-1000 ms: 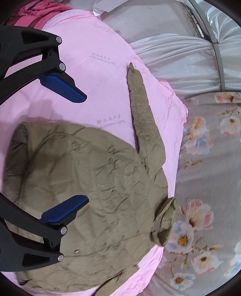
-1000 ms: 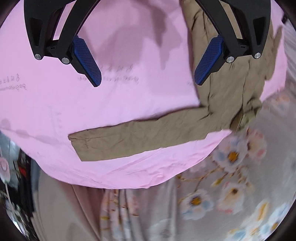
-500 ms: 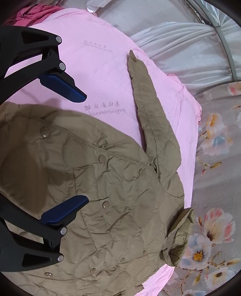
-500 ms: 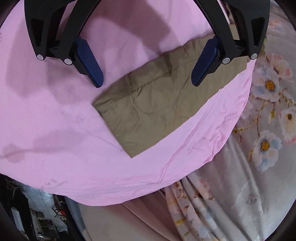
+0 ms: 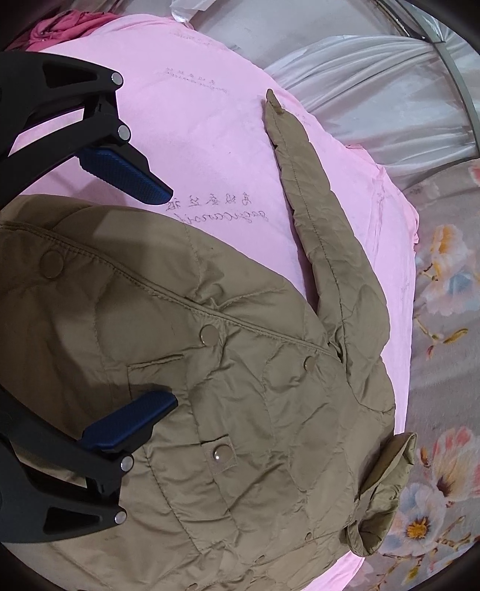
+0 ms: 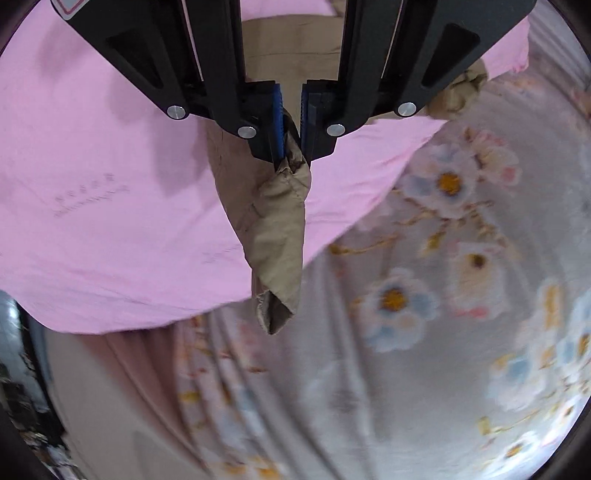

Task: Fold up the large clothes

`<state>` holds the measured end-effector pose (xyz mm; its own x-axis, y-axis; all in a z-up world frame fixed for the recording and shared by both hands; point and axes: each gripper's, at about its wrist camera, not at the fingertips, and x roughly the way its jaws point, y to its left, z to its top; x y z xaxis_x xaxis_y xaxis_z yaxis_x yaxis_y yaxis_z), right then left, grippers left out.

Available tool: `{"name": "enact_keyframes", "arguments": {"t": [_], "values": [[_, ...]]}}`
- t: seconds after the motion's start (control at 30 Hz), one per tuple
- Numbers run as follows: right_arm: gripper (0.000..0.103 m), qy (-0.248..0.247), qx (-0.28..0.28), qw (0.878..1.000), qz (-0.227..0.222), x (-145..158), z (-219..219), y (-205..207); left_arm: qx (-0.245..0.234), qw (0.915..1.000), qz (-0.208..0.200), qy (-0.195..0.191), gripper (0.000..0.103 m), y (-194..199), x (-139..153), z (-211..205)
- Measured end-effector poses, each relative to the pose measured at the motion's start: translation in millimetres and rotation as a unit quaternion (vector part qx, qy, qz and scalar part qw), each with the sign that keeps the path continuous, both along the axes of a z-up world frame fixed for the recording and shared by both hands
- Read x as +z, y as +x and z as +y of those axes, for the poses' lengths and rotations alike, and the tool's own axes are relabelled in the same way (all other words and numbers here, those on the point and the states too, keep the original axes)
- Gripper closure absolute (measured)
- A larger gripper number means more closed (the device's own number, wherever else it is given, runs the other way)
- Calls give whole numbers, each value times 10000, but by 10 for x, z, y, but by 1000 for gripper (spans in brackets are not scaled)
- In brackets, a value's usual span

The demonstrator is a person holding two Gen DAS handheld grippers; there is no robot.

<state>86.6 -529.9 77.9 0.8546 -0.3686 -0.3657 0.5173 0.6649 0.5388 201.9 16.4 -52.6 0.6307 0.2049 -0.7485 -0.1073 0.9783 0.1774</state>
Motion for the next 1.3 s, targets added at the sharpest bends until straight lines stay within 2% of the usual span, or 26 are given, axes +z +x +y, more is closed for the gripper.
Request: {"name": "enact_keyframes", "arguments": {"t": [0.07,0.17,0.23,0.33,0.4,0.43,0.47,0.5,0.6,0.67,0.73,0.8,0.9,1.0,1.07,1.1,1.13,1.17,1.2,1.23,1.27,1.3], "values": [[95,-386,685,9968,-152,269,514,242,6,10000,-34,-16,5,-12,-20,-3],[95,-750,1760,9813,-228,488,1329,642,19,9999,-53,-163,5,-13,-50,28],[95,-766,2468,9659,-176,479,1842,918,20,9996,-46,-266,5,-5,-60,51],[88,-963,3251,9407,101,328,2568,1222,16,9992,-8,-407,5,8,-71,83],[77,-1063,3671,9237,260,227,2937,1298,-18,9988,41,-497,5,20,-58,101],[63,-1113,3794,9180,292,201,3077,1287,-51,9983,84,-572,5,29,-44,116],[50,-1176,3816,9164,270,187,3176,1219,-86,9975,125,-687,5,39,-18,135],[45,-1267,3766,9174,201,195,3231,1144,-128,9966,132,-804,5,44,12,150],[41,-1369,3504,9265,131,244,3138,928,-242,9913,68,-1295,5,76,172,201],[40,-1199,3285,9366,201,202,2907,799,-355,9847,24,-1706,5,121,293,189],[39,-965,2975,9491,379,101,2613,720,-565,9719,78,-2284,5,239,402,115],[39,-610,2701,9594,540,-39,2317,662,-690,9610,225,-2667,5,383,419,1],[38,174,2282,9704,775,-349,1831,581,-649,9548,604,-2837,5,657,285,-229],[38,806,2057,9697,1046,-671,1483,583,-520,9466,928,-3044,5,833,113,-379],[38,1063,2001,9670,1168,-846,1350,625,-459,9495,838,-2988,7,879,105,-448],[38,1233,1998,9647,1194,-924,1292,663,-515,9523,788,-2902,12,900,117,-491],[38,1390,2003,9624,1201,-984,1259,702,-610,9545,762,-2819,29,923,134,-534],[40,1557,2009,9602,1161,-1035,1231,761,-681,9572,748,-2713,55,951,152,-570],[41,1645,1971,9596,1148,-1065,1198,812,-662,9627,731,-2521,65,990,175,-606],[47,1656,1901,9609,1148,-1075,1175,869,-657,9642,698,-2474,82,1014,199,-605],[59,1636,1889,9613,1156,-1075,1156,935,-708,9646,662,-2453,90,1054,257,-602],[69,1604,1885,9615,1191,-1062,1153,1016,-737,9655,610,-2420,91,1073,313,-588]]}}
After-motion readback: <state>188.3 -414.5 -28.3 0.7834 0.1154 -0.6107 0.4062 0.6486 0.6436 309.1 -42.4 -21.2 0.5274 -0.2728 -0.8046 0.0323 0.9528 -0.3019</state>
